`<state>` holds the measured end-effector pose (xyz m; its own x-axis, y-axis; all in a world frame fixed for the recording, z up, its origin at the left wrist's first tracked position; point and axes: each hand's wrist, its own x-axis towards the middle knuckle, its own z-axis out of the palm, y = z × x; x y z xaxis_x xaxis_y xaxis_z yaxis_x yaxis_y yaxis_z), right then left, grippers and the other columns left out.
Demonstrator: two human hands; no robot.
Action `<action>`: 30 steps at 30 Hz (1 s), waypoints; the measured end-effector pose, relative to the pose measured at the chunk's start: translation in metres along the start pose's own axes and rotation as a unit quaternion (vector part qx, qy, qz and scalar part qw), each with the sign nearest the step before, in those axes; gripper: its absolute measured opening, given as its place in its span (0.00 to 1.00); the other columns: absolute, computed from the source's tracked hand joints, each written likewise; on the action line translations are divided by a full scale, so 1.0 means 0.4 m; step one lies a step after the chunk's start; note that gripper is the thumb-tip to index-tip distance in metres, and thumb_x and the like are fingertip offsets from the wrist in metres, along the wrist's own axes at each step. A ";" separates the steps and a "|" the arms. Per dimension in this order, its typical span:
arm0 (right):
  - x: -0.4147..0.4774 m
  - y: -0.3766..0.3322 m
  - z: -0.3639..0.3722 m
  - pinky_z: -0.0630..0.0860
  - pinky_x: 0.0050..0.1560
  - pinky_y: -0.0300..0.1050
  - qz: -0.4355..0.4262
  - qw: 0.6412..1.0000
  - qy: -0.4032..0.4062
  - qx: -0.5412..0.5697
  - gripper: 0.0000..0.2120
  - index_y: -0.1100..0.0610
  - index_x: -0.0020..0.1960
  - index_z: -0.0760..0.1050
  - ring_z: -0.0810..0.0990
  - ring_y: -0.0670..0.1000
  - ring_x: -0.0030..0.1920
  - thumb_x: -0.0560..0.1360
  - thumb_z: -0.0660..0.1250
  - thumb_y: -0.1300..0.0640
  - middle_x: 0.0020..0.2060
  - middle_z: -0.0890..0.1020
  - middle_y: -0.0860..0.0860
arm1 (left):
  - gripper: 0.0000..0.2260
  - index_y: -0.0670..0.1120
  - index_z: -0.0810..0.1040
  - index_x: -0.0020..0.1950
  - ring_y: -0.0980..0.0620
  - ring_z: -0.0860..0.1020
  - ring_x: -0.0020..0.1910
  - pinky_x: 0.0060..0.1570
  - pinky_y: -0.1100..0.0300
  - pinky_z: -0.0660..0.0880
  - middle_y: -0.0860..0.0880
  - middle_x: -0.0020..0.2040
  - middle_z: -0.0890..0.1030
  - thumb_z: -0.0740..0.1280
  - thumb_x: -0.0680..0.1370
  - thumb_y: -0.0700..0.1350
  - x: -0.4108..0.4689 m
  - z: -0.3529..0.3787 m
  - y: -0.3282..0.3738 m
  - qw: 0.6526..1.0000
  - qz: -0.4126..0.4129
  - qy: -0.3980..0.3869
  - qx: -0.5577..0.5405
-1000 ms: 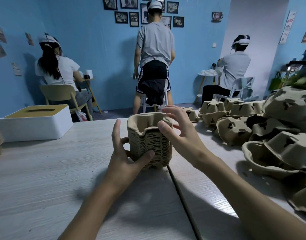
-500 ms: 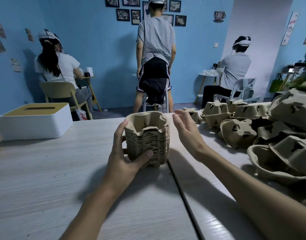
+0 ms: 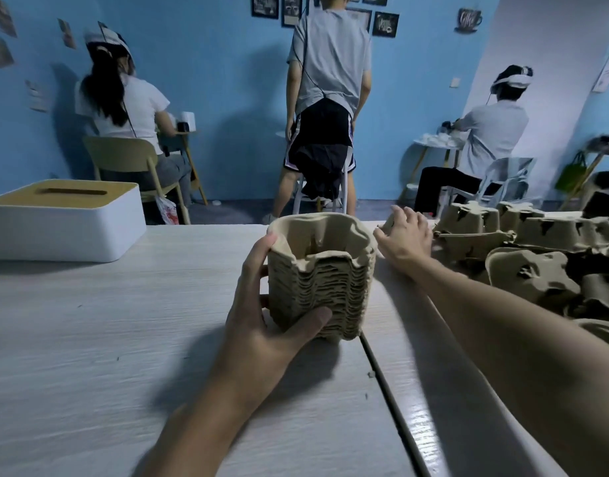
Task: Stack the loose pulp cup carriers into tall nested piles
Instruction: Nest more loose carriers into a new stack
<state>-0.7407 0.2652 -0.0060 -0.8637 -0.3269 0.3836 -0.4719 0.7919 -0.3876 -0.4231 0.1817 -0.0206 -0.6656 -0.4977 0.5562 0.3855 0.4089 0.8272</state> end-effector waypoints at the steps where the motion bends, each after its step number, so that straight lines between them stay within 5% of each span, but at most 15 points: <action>1: 0.012 0.001 0.004 0.48 0.76 0.59 0.008 1.000 -0.011 -0.006 0.31 0.50 0.77 0.58 0.51 0.60 0.78 0.77 0.61 0.45 0.78 0.57 0.55 | 0.41 0.71 0.61 0.70 0.57 0.81 0.49 0.40 0.70 0.76 0.56 0.63 0.77 0.78 0.64 0.51 0.000 0.001 0.002 1.000 -0.003 0.001 0.001; 5: 0.035 0.008 0.015 0.48 0.73 0.67 0.033 0.997 -0.064 -0.035 0.25 0.48 0.73 0.63 0.47 0.63 0.78 0.77 0.58 0.45 0.78 0.55 0.53 | 0.40 0.71 0.62 0.70 0.59 0.81 0.46 0.38 0.71 0.74 0.53 0.64 0.77 0.77 0.64 0.51 0.002 0.000 0.007 1.000 -0.001 0.001 0.004; 12: -0.013 -0.012 -0.018 0.60 0.65 0.65 -0.008 0.997 -0.056 -0.044 0.13 0.51 0.57 0.75 0.60 0.60 0.68 0.79 0.57 0.47 0.65 0.67 0.54 | 0.39 0.75 0.62 0.67 0.56 0.82 0.48 0.40 0.64 0.79 0.60 0.59 0.78 0.77 0.63 0.54 0.004 -0.001 0.013 1.000 -0.021 -0.003 -0.006; 20: -0.186 -0.045 -0.093 0.66 0.59 0.60 -0.088 0.995 -0.035 -0.026 0.15 0.51 0.61 0.74 0.64 0.60 0.64 0.82 0.53 0.48 0.64 0.68 0.55 | 0.37 0.67 0.64 0.68 0.51 0.83 0.48 0.38 0.61 0.80 0.50 0.61 0.78 0.77 0.65 0.49 -0.008 0.001 0.047 0.998 -0.054 0.002 -0.029; 27: -0.344 -0.032 -0.202 0.67 0.56 0.57 -0.100 0.994 -0.034 -0.007 0.10 0.53 0.56 0.76 0.67 0.58 0.62 0.79 0.62 0.50 0.60 0.71 0.55 | 0.34 0.61 0.65 0.68 0.58 0.83 0.42 0.34 0.64 0.79 0.46 0.59 0.78 0.76 0.71 0.39 -0.054 0.004 0.090 0.998 -0.052 0.010 -0.029; 30: -0.411 -0.010 -0.249 0.66 0.60 0.56 -0.078 0.995 -0.058 -0.028 0.18 0.52 0.65 0.71 0.67 0.60 0.64 0.76 0.64 0.51 0.64 0.71 0.56 | 0.33 0.59 0.64 0.69 0.59 0.82 0.41 0.35 0.64 0.79 0.43 0.58 0.78 0.76 0.72 0.37 -0.064 0.013 0.110 0.998 -0.050 -0.001 -0.026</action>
<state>-0.5791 0.3671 0.0161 -0.7975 -0.5023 0.3340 -0.5932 0.7539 -0.2824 -0.3924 0.2163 0.0012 -0.7037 -0.5320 0.4710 0.3499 0.3174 0.8814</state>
